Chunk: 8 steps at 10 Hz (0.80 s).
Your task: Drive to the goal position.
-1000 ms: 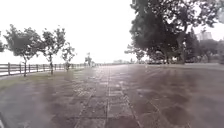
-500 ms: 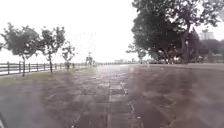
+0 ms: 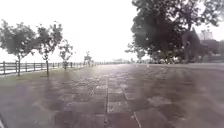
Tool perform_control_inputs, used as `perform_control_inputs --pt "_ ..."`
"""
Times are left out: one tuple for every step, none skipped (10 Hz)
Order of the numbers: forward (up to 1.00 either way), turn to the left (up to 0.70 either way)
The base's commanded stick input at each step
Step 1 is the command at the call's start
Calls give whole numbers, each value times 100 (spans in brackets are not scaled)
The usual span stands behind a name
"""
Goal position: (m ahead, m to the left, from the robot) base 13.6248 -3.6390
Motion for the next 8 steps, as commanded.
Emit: perform_control_inputs --pt "70 0" --pt "70 0" --pt "70 0" --pt "70 0" --pt "70 0" --pt "70 0" --pt "70 0" --pt "70 0"
